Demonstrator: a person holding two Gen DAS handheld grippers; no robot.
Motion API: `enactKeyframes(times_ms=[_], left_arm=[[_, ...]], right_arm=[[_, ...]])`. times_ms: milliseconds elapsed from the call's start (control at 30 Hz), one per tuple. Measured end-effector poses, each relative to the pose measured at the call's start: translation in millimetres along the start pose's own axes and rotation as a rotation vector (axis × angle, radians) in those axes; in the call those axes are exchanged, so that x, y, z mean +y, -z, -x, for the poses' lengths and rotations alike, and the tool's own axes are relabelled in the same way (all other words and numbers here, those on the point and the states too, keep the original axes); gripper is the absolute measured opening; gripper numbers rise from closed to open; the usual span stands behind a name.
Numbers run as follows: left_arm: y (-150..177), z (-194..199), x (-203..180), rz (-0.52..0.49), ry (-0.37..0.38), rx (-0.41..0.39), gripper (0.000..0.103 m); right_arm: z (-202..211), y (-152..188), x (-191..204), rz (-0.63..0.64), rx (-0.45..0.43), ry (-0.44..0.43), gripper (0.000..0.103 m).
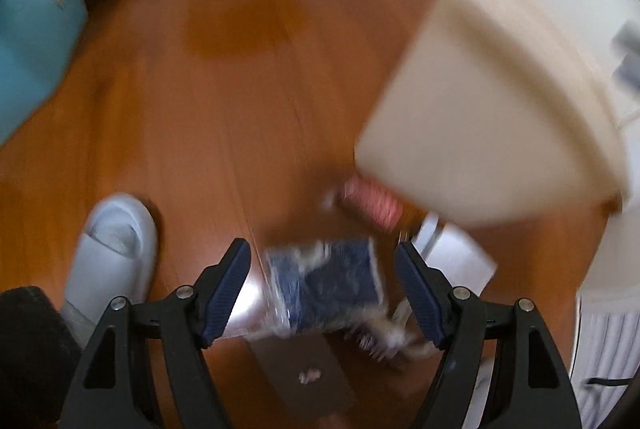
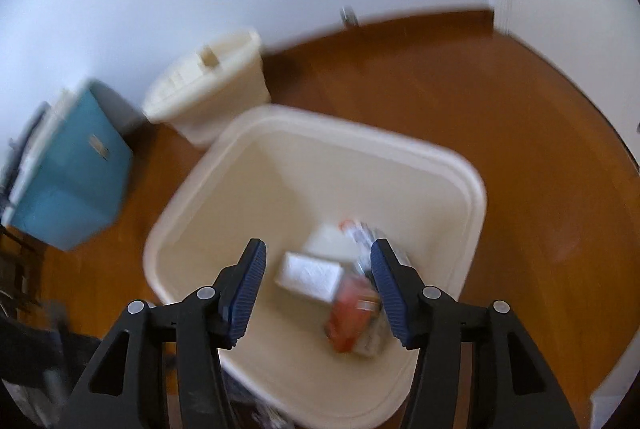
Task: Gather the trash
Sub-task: 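Grasp the plastic bag of blue cloth with the left tool while the right tool grasps the white envelope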
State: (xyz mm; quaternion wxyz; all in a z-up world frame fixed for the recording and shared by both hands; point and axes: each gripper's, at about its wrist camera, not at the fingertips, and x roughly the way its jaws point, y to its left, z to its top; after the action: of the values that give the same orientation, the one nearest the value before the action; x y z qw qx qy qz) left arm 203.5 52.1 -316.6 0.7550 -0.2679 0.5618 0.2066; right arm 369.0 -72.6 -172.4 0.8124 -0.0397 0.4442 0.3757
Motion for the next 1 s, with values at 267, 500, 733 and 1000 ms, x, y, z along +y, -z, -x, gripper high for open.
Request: enactKeyframes(times_ms=[267,500,733,1000], left_arm=[[29,-96,66,0.388,0.11,0.269,0.074],[26,-139,82,0.582,0.208,0.35,0.074],[33,-152,82,0.614,0.258,0.384,0.035],[18,-120,76,0.527,0.286,0.294,0.012]], right_arm=[[77,89,-56,-0.233,-0.234,0.022,0.078],[47,190,-92,-0.374,-0.084,0.1,0.078],[0,232,-99,-0.376,0.023,0.038,0.078],[-54,229,-68,-0.091,0.104,0.006,0.079]])
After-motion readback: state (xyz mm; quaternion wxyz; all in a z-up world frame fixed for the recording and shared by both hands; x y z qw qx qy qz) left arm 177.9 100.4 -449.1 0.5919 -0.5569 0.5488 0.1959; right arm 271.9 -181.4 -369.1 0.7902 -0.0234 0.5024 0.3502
